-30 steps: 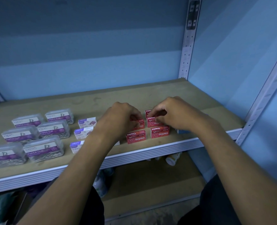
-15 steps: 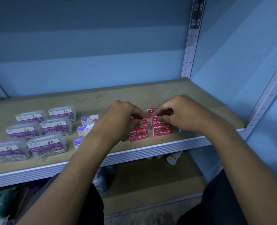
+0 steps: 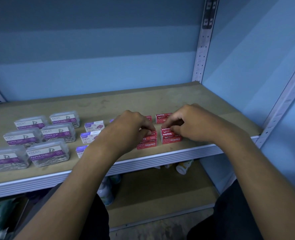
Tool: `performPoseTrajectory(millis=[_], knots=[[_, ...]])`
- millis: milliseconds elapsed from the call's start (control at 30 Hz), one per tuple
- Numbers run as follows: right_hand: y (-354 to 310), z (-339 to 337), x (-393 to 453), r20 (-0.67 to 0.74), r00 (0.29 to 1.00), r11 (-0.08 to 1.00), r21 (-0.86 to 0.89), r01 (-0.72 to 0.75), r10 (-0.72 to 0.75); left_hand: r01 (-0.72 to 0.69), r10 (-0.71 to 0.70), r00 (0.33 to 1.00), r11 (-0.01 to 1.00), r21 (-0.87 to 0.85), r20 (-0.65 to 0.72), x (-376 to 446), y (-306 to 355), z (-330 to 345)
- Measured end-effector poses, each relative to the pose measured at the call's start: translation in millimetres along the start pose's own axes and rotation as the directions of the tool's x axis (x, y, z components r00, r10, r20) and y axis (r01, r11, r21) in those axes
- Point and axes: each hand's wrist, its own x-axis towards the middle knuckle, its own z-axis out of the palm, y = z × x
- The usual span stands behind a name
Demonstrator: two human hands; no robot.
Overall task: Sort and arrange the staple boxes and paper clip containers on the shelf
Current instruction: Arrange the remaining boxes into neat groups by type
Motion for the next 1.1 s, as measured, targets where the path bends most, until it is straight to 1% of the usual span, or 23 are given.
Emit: performPoseTrajectory(millis=[100,200,300,400,533,867,1100], knots=[[-1,-3,-2,0.009,1.000,1.000,-0.007,-0.003,0.003,0.010,-0.010,1.000,1.000,-0.003,-0.011,-1,3,-2],[-4,-6,-5,0.067,0.998,0.999,0.045,-0.005,0.002,0.016,-0.016,1.000,1.000,-0.020,-0.018,-3,5,-3],[-8,-6,-6,0.114,0.993,1.000,0.007,0.010,-0.011,0.029,-0.028,0.999,1.000,-0.013,0.040,-4,7,-6],[-9,-4,-4,0.113,0.994,1.000,-0.018,-0.001,0.003,0.045,-0.047,0.996,0.999,0.030,0.076,-2,8,-7],[-6,-3,0,0.103,0.995,0.999,-0.043,-0.009,0.013,0.052,-0.056,0.997,0.995,0.084,0.043,-1,8,-4],[-10,-1,-2,0.100,0.995,0.999,-0.044,0.013,-0.008,0.080,-0.081,0.997,0.995,0.067,0.015,3,17,0],[-19,-1,-4,0.075,0.997,0.993,-0.119,0.009,0.000,0.097,-0.099,0.995,0.992,0.086,0.015,4,26,-2]])
